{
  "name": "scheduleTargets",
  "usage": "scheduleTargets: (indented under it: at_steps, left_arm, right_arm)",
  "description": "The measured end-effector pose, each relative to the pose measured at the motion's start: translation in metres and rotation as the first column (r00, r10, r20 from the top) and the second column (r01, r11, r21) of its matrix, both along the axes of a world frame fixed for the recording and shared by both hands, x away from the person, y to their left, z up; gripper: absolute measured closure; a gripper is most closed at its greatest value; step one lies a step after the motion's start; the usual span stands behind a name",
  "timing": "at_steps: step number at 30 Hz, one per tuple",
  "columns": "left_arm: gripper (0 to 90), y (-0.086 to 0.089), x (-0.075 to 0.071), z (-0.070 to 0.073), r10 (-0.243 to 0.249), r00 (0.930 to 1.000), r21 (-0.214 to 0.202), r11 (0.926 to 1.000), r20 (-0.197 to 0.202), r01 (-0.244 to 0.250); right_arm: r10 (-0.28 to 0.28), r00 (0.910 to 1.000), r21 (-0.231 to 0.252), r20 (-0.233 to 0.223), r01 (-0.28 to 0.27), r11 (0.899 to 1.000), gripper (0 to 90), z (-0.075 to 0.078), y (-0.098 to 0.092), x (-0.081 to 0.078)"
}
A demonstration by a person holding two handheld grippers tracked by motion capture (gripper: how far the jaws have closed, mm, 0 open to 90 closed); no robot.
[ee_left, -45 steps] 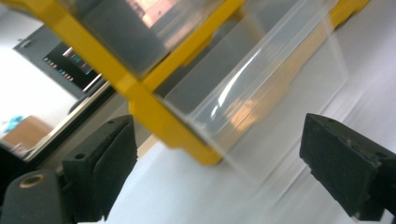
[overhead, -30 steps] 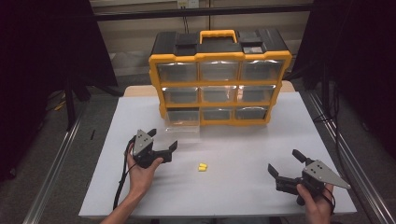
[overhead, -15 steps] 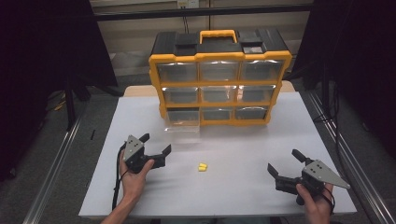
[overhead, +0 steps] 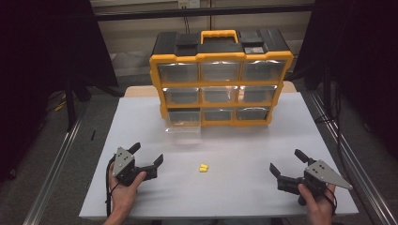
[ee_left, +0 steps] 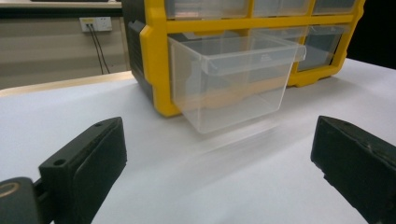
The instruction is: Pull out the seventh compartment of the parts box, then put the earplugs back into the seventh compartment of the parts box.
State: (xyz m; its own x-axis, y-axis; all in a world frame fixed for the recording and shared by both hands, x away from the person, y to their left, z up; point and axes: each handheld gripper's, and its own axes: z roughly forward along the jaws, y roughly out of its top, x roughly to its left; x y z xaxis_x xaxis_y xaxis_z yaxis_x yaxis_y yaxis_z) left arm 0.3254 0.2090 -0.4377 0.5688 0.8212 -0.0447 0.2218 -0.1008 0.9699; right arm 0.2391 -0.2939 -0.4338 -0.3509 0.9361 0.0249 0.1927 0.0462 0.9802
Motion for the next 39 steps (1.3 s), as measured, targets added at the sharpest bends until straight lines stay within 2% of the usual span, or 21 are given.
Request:
scheduleTargets:
  at_steps: [2,3,8,10,11,13,16,18,21,24,27,30,32,34,36,39]
  left_arm:
    - [3.7,0.002,-0.002,0.001,0.004,1.0000,0.005,1.0000,0.002,-0.004]
    - [3.7,0.004,-0.005,0.001,0.016,0.9997,0.021,0.9996,0.015,-0.017]
    - [3.7,0.012,-0.019,0.003,0.043,0.9986,-0.001,0.9991,0.029,-0.043]
    - [3.7,0.015,-0.023,0.003,0.044,0.9987,0.002,0.9990,0.025,-0.044]
    - [3.6,0.017,-0.024,0.002,0.052,0.9985,-0.010,0.9986,0.019,-0.052]
    - [3.5,0.018,-0.024,0.002,0.057,0.9982,-0.003,0.9984,0.019,-0.057]
    - [3.2,0.018,-0.021,0.001,0.055,0.9985,-0.022,0.9983,0.004,-0.054]
    - [3.1,0.018,-0.019,0.002,0.039,0.9992,-0.038,0.9985,-0.007,-0.039]
    - [2.7,0.018,-0.018,0.003,0.017,0.9998,-0.037,0.9992,-0.009,-0.018]
    - [2.7,0.017,-0.017,0.002,-0.003,0.9999,-0.032,0.9995,-0.015,0.002]
    - [4.2,0.019,-0.015,0.001,-0.034,0.9988,-0.009,0.9994,-0.037,0.034]
    - [4.3,0.018,-0.014,0.002,-0.050,0.9977,-0.010,0.9987,-0.045,0.050]
    - [5.3,0.017,-0.013,0.002,-0.076,0.9952,-0.020,0.9970,-0.062,0.074]
    - [5.5,0.016,-0.013,0.002,-0.088,0.9928,-0.010,0.9961,-0.081,0.088]
    - [5.9,0.015,-0.011,0.003,-0.123,0.9879,-0.024,0.9924,-0.095,0.121]
    - [6.6,0.012,-0.008,0.005,-0.172,0.9784,-0.004,0.9850,-0.116,0.172]
  right_arm:
    - [-0.002,1.0000,-0.003,-0.001,0.002,1.000,1.4,0.000,0.000,0.000]
    - [0.000,1.0000,-0.005,-0.001,0.000,1.000,1.4,0.000,0.000,-0.001]
    - [0.003,1.0000,-0.003,0.004,-0.003,1.000,1.4,0.000,0.000,-0.003]
    - [0.001,1.0000,-0.002,0.002,-0.001,1.000,1.4,0.000,0.000,-0.003]
    - [0.002,1.0000,-0.001,0.002,-0.002,1.000,1.4,0.000,0.000,-0.003]
    - [0.002,1.0000,-0.001,0.003,-0.002,1.000,1.4,0.000,0.000,-0.003]
    - [0.004,1.0000,-0.001,0.004,-0.004,1.000,1.4,0.000,0.000,-0.003]
    - [0.005,1.0000,-0.002,0.002,-0.005,1.000,1.4,0.000,-0.001,-0.003]
    - [0.003,1.0000,-0.002,0.000,-0.003,1.000,1.4,0.000,0.000,-0.002]
    - [0.004,1.0000,-0.004,-0.001,-0.004,1.000,1.3,0.000,0.000,-0.001]
    - [0.000,1.0000,-0.002,-0.002,0.000,1.000,1.3,0.000,0.001,0.000]
    - [0.000,1.0000,0.000,-0.005,0.000,1.000,1.3,-0.001,0.001,0.000]
    - [-0.003,1.0000,0.001,-0.010,0.003,1.000,1.3,-0.001,0.001,0.000]
    - [-0.004,1.0000,0.004,-0.007,0.004,1.000,1.3,-0.001,0.001,0.000]
    - [-0.006,1.0000,0.005,-0.005,0.006,1.000,1.3,-0.001,0.000,-0.001]
    - [-0.009,0.9999,0.008,-0.005,0.009,1.000,1.3,-0.001,-0.002,-0.001]
